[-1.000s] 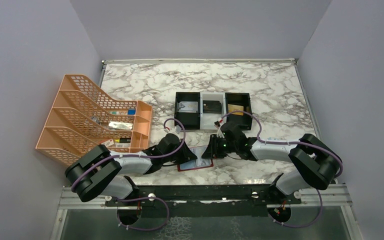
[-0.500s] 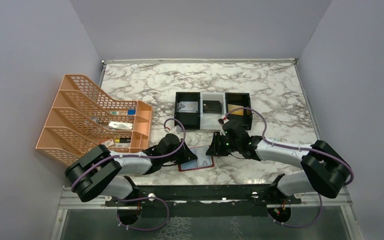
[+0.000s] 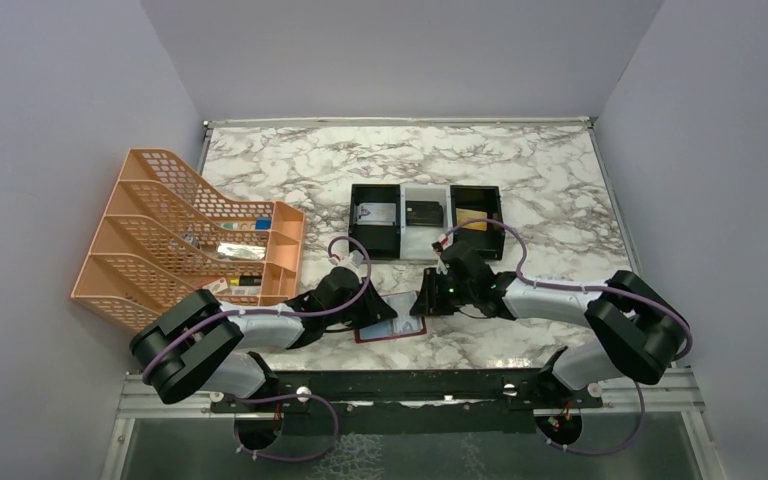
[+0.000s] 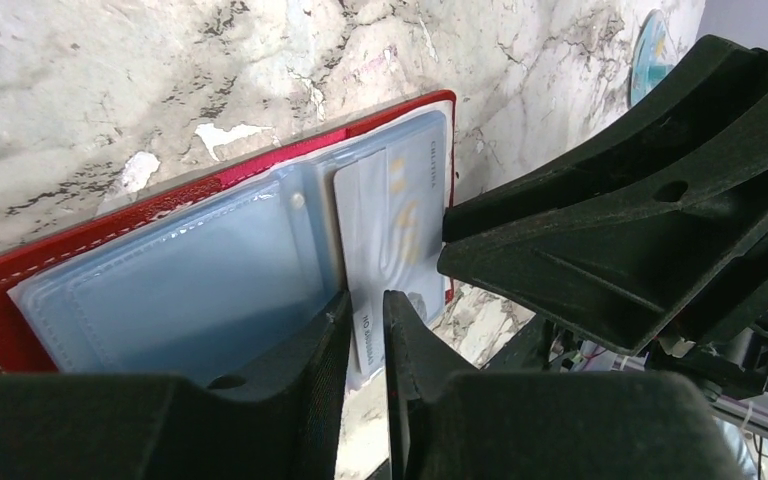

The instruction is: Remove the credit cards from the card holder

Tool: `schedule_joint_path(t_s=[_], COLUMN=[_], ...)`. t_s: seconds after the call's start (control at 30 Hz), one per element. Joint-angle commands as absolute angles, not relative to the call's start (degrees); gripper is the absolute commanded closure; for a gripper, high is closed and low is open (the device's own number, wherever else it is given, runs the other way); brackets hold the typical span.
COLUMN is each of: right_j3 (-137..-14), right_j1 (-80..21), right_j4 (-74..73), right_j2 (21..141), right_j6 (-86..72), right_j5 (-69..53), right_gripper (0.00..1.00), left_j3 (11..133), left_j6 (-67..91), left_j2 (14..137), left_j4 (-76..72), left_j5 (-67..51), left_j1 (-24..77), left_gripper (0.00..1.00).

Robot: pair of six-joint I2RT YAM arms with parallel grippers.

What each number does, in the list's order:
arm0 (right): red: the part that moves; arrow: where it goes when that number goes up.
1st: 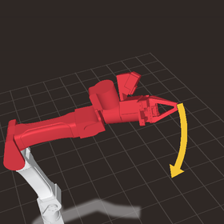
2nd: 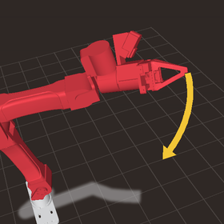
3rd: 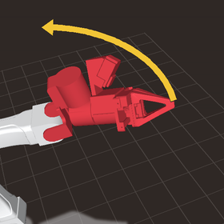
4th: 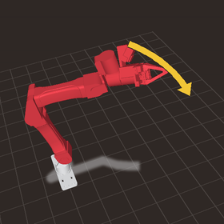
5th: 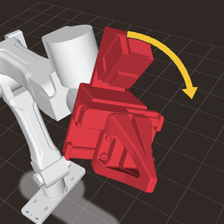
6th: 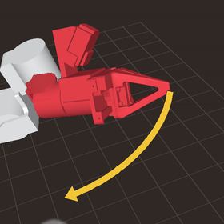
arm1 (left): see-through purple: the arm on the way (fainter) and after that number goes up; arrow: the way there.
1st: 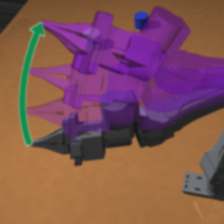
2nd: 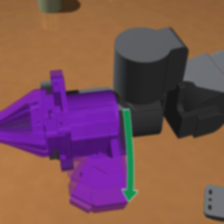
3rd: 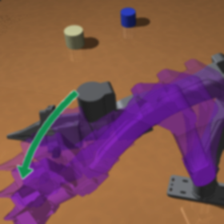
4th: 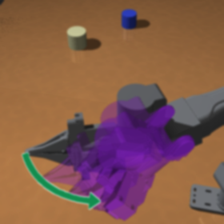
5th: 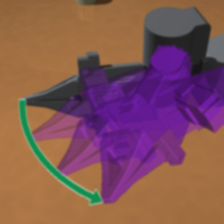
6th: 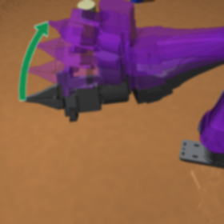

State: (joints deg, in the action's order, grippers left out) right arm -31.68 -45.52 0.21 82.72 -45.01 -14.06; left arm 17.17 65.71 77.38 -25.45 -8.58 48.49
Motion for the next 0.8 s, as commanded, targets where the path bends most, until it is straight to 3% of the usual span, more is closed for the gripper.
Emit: schedule_joint_path(t_s=[0.0,0.3,0.77], right_j3=[-30.5,-30.7,-31.3], right_j1=[-45.5,-45.5,-45.4], right_j4=[2.1,1.6,-0.3], right_j2=[83.3,84.7,84.0], right_j6=[-45.4,-45.8,-46.0], right_j5=[-15.0,-14.6,-11.4], right_gripper=[0.75,0.76,0.77], left_j3=[16.7,16.4,10.2], left_j6=[66.0,65.9,68.0], left_j2=[77.4,76.0,69.9], left_j4=[-27.0,-27.5,-26.5], left_j5=[-9.1,-8.1,-5.4], left_j1=[48.7,48.6,48.6], left_gripper=[0.78,1.0,1.0])
